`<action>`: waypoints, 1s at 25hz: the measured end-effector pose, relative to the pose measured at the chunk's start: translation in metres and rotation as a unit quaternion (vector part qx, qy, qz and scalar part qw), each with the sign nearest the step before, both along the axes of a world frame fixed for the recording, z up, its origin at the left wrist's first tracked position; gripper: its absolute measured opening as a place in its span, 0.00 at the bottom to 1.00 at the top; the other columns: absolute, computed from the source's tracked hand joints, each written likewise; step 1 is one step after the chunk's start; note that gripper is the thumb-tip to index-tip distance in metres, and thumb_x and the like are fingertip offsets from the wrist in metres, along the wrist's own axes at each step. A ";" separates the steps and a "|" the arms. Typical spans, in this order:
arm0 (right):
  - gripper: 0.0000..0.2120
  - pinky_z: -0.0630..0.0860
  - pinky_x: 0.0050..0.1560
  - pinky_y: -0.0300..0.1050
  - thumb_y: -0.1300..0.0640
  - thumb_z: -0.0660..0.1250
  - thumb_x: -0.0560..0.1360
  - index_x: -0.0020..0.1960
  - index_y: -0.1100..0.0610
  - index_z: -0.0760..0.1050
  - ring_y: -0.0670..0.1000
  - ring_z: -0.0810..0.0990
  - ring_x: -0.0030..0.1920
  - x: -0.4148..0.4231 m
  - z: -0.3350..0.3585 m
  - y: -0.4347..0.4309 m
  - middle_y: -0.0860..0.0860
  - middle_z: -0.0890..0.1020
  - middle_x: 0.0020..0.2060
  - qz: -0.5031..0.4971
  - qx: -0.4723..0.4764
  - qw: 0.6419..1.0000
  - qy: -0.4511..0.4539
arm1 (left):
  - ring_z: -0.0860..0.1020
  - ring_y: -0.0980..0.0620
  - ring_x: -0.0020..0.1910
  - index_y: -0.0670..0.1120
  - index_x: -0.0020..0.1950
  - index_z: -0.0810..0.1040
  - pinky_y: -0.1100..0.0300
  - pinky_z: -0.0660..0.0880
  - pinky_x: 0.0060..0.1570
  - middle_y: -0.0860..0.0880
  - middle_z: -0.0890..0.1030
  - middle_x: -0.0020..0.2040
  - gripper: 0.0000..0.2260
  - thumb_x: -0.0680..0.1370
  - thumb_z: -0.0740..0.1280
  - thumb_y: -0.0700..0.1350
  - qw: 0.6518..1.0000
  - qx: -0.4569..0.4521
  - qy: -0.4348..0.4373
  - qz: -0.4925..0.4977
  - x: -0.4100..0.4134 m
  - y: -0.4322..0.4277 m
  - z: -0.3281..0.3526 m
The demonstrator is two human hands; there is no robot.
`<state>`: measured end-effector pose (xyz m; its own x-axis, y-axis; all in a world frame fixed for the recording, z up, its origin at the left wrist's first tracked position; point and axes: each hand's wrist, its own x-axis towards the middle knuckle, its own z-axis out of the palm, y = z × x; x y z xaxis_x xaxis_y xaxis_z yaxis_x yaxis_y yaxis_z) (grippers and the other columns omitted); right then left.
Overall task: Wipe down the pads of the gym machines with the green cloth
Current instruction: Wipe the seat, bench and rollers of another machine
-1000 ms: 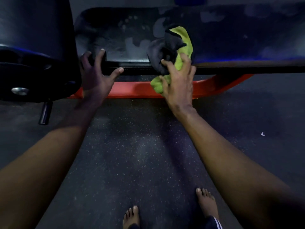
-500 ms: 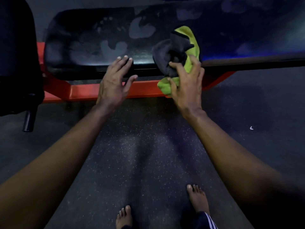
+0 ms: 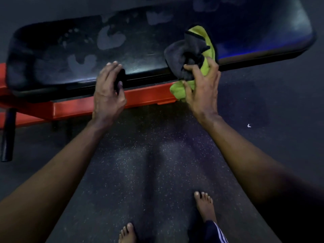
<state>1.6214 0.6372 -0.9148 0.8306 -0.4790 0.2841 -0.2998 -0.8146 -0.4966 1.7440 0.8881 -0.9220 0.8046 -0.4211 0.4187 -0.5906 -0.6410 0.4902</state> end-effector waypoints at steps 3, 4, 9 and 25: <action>0.18 0.68 0.62 0.42 0.52 0.70 0.79 0.69 0.50 0.76 0.58 0.67 0.67 0.003 0.005 0.006 0.59 0.63 0.74 0.067 -0.013 0.998 0.016 | 0.66 0.51 0.75 0.42 0.75 0.71 0.54 0.62 0.76 0.45 0.72 0.74 0.21 0.83 0.63 0.48 0.999 -0.003 0.040 -0.034 -0.001 -0.051 0.007; 0.18 0.69 0.61 0.43 0.52 0.70 0.79 0.69 0.50 0.76 0.59 0.67 0.66 0.001 0.006 -0.001 0.59 0.63 0.74 0.089 -0.020 0.996 0.021 | 0.66 0.51 0.75 0.42 0.75 0.71 0.52 0.63 0.76 0.45 0.72 0.74 0.22 0.83 0.63 0.51 0.999 0.003 0.043 -0.029 0.001 -0.059 0.007; 0.17 0.69 0.70 0.48 0.52 0.69 0.79 0.67 0.50 0.77 0.58 0.68 0.69 -0.022 0.012 -0.073 0.59 0.64 0.73 -0.062 0.034 0.997 -0.038 | 0.66 0.54 0.75 0.45 0.75 0.72 0.48 0.63 0.75 0.47 0.72 0.74 0.23 0.83 0.63 0.55 0.999 0.003 0.045 -0.028 0.002 -0.068 0.000; 0.16 0.59 0.68 0.34 0.52 0.70 0.79 0.66 0.53 0.77 0.57 0.66 0.69 -0.035 0.007 -0.101 0.61 0.64 0.72 -0.081 0.066 0.994 -0.036 | 0.66 0.48 0.76 0.41 0.74 0.72 0.59 0.59 0.76 0.44 0.72 0.74 0.25 0.82 0.64 0.55 0.990 0.056 0.014 -0.131 -0.027 -0.186 0.012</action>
<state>1.5866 0.5359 -0.9082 0.7191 -0.6425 0.2647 -0.3826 -0.6841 -0.6209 1.7166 0.7017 -0.9101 0.6723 -0.6593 0.3366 -0.7309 -0.5193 0.4428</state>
